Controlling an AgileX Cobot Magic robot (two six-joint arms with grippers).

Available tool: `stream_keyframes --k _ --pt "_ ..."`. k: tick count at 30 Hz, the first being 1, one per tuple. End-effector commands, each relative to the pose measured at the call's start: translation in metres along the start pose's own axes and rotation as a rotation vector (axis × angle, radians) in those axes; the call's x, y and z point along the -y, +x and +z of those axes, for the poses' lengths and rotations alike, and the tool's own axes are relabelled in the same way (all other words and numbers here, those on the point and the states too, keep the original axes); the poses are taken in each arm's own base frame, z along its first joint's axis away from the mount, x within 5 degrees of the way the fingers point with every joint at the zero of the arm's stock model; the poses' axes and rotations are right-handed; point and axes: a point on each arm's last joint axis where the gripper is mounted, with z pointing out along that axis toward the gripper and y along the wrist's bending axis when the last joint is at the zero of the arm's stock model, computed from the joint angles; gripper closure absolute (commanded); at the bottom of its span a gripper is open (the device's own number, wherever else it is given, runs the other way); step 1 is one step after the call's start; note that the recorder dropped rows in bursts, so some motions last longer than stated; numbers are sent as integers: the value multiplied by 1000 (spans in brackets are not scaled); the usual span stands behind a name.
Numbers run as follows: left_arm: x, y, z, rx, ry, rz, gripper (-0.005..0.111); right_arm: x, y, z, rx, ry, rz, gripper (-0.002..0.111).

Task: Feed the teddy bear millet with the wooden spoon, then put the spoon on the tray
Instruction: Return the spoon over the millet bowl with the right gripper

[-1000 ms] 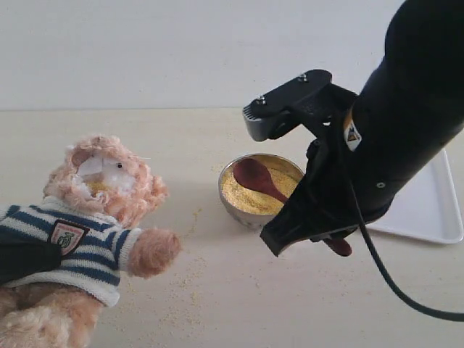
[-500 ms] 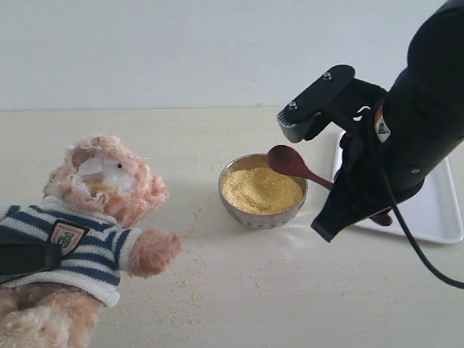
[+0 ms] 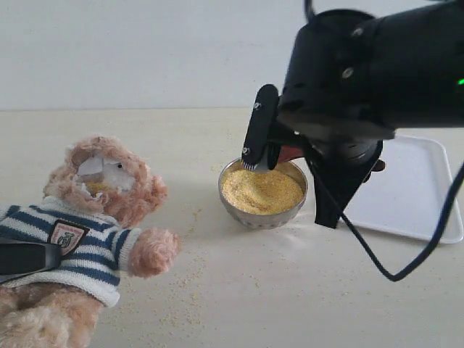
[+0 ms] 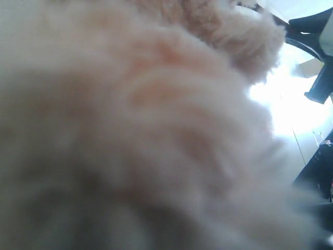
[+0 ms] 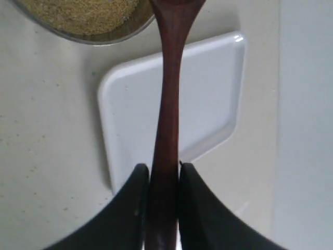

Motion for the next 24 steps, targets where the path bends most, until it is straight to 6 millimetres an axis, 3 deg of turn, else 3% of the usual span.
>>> stream_keyframes --k 1,5,24 --pt "3 -2 -1 22 22 -1 102 -9 -12 8 -69 95 -118 107" --pt "3 -2 -1 22 22 -1 102 -18 -19 15 -91 114 -172 107" --pt "3 -2 -1 22 22 -1 102 -29 -39 40 -134 244 -335 107"
